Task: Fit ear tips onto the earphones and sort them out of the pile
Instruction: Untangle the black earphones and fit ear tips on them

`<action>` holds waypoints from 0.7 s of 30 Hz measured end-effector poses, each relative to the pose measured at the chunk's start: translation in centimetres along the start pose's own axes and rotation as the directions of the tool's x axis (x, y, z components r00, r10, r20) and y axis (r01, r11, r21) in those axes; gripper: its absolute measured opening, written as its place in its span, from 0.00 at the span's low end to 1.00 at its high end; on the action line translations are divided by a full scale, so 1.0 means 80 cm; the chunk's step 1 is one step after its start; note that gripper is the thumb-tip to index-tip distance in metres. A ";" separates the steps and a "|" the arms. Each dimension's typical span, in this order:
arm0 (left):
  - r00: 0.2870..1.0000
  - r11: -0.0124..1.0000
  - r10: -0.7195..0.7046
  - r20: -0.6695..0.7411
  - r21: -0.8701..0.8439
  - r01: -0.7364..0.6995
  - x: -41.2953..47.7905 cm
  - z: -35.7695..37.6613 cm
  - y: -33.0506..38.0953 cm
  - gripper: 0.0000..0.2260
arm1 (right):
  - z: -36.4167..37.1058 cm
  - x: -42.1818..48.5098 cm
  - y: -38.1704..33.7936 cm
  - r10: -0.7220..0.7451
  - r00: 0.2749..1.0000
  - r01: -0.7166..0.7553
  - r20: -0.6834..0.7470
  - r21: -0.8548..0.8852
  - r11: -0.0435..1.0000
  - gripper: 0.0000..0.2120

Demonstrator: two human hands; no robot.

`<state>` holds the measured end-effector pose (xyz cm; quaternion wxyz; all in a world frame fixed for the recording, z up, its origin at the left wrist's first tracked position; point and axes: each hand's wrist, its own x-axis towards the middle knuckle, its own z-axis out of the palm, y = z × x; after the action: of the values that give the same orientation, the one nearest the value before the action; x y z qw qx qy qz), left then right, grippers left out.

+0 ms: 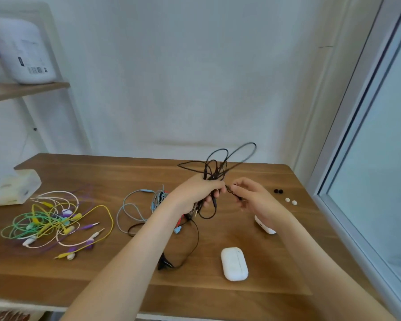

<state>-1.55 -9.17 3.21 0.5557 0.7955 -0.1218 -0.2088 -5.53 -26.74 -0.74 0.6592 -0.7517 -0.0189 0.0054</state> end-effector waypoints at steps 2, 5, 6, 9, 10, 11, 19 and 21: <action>0.998 0.987 -0.060 0.033 -0.149 0.064 -0.001 0.005 -0.004 0.09 | -0.001 -0.004 0.001 0.004 1.000 -0.004 -0.009 -0.067 0.998 0.05; 0.988 0.947 -0.125 0.092 -0.287 0.146 0.000 0.011 -0.016 0.09 | -0.002 -0.006 0.004 0.041 0.999 -0.044 -0.025 -0.137 0.990 0.07; 0.986 0.939 -0.142 0.093 -0.302 0.164 0.001 0.013 -0.020 0.09 | -0.002 -0.007 0.005 0.054 0.998 -0.058 -0.027 -0.144 0.988 0.07; 0.985 0.923 -0.168 0.040 -0.343 0.171 0.006 0.014 -0.027 0.10 | 0.002 -0.007 0.010 0.085 0.996 -0.083 0.006 -0.142 0.986 0.07; 0.986 0.908 -0.164 0.014 -0.388 0.156 0.008 0.013 -0.026 0.10 | 0.002 -0.005 0.012 0.094 0.995 -0.091 0.019 -0.129 0.987 0.08; 0.988 0.887 -0.152 -0.008 -0.443 0.133 0.009 0.011 -0.024 0.10 | 0.004 -0.004 0.014 0.096 0.995 -0.092 0.036 -0.107 0.990 0.09; 1.000 0.813 -0.010 -0.010 -0.582 0.002 0.021 -0.022 0.001 0.13 | 0.036 0.034 0.023 0.180 0.983 -0.167 0.047 -0.205 0.965 0.18; 0.999 0.829 -0.013 -0.045 -0.560 -0.015 0.026 -0.025 -0.001 0.16 | 0.051 0.047 0.026 0.225 0.972 -0.203 0.068 -0.242 0.949 0.26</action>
<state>1.23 -8.35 3.31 0.7671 0.6025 -0.0427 -0.2161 -1.90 -22.85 -3.30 0.5603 -0.8203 0.0311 0.1103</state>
